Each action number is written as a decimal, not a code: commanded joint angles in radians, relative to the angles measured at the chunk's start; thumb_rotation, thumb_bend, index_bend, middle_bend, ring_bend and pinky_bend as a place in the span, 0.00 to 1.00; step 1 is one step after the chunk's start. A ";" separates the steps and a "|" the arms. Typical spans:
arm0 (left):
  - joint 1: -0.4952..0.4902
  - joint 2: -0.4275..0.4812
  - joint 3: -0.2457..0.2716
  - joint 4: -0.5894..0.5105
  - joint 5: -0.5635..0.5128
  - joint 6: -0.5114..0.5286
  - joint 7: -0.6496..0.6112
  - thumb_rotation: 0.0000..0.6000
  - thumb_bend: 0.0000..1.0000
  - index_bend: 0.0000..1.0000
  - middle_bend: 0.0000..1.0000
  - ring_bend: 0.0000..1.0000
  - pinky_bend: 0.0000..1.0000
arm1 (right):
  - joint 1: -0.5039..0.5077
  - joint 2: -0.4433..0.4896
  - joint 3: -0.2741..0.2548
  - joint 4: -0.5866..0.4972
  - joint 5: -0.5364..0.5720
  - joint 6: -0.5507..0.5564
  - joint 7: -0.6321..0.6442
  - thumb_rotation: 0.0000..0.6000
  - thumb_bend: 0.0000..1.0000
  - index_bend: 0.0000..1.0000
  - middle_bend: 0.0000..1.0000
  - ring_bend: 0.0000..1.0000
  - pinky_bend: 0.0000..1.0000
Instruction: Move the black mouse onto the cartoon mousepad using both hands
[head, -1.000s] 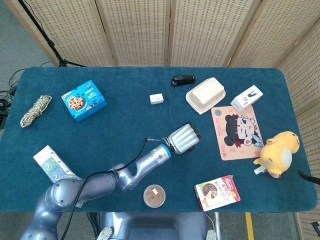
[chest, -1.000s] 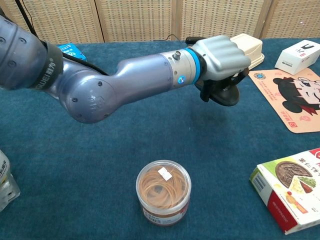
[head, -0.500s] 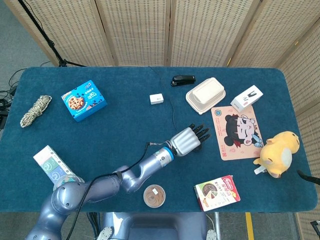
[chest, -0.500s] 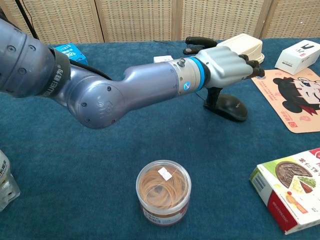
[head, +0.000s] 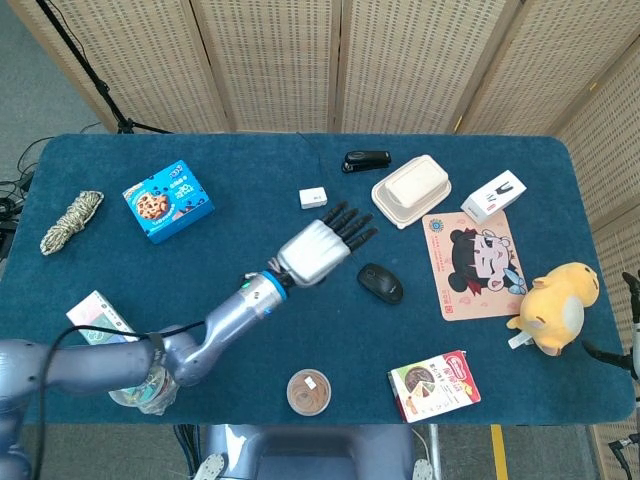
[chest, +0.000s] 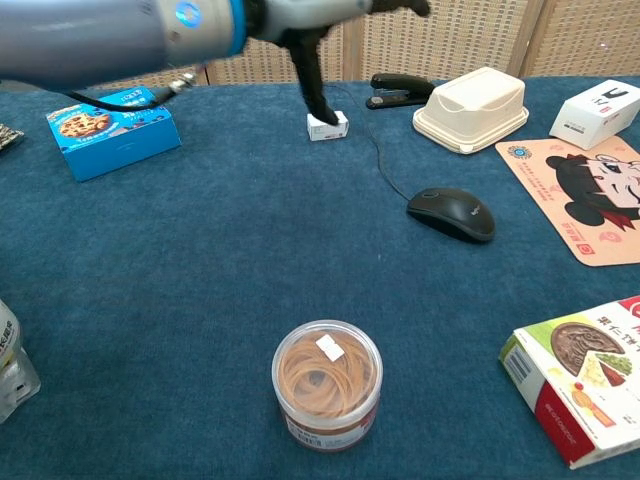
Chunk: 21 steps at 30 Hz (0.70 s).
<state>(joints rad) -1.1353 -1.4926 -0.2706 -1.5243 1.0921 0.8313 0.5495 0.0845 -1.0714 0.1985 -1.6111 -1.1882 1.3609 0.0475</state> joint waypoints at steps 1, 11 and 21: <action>0.165 0.226 0.038 -0.174 -0.049 0.115 -0.040 1.00 0.12 0.00 0.00 0.00 0.00 | 0.025 -0.008 0.003 -0.004 -0.011 -0.018 -0.031 1.00 0.00 0.00 0.00 0.00 0.00; 0.439 0.425 0.140 -0.183 0.112 0.277 -0.380 1.00 0.11 0.00 0.00 0.00 0.00 | 0.175 -0.015 0.034 -0.037 0.016 -0.176 -0.175 1.00 0.00 0.00 0.00 0.00 0.00; 0.670 0.492 0.213 -0.198 0.151 0.442 -0.592 1.00 0.11 0.00 0.00 0.00 0.00 | 0.346 -0.097 0.068 -0.035 0.124 -0.338 -0.302 1.00 0.00 0.00 0.00 0.00 0.00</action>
<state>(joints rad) -0.5028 -1.0269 -0.0748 -1.7043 1.2432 1.2461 -0.0060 0.3984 -1.1448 0.2564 -1.6471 -1.0859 1.0542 -0.2299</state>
